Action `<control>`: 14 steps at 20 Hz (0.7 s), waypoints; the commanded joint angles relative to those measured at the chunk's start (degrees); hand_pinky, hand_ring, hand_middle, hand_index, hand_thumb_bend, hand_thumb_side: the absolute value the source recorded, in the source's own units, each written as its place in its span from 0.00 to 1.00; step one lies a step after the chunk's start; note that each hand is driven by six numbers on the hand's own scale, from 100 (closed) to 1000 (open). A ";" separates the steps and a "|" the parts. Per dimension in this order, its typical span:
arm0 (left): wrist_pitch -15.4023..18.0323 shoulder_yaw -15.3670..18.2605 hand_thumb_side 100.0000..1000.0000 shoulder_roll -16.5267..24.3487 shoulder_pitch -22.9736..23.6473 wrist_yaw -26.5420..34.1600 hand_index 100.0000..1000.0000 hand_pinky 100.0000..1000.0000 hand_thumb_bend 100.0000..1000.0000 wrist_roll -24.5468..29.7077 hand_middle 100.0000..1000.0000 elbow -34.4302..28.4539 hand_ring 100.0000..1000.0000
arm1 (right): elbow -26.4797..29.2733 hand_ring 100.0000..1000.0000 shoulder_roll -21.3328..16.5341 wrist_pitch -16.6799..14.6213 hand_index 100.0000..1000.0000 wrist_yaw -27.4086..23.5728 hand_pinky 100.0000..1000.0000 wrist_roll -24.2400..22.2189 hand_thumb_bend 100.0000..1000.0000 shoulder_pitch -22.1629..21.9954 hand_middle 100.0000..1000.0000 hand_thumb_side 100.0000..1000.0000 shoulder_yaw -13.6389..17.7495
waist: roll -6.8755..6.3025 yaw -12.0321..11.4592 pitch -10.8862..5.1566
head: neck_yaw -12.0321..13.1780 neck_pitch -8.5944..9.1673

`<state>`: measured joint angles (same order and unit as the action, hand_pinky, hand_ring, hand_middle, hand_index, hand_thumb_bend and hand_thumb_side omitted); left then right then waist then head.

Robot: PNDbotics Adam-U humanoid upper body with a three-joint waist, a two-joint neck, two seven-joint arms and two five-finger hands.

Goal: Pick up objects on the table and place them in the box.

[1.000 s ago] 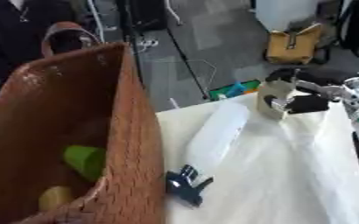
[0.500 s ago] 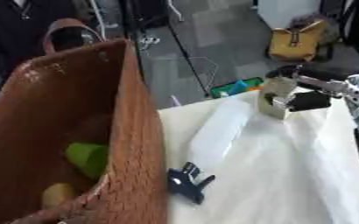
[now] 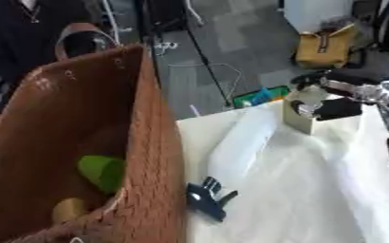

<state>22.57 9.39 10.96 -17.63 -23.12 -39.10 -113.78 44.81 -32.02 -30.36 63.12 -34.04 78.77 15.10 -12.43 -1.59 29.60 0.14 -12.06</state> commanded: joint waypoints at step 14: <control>0.15 0.86 0.68 0.80 -0.20 0.05 0.67 0.63 0.00 -0.69 0.81 -0.81 0.68 | -0.06 0.80 0.40 -8.10 1.00 4.53 0.87 -10.95 0.28 -0.86 0.91 0.59 -0.39 | 0.64 -0.17 -1.74 | 0.41 -0.51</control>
<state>22.59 9.58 10.96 -17.60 -23.12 -39.46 -113.78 45.14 -31.56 -29.06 66.14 -35.34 78.28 14.81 -12.21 -1.59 29.20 0.47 -12.78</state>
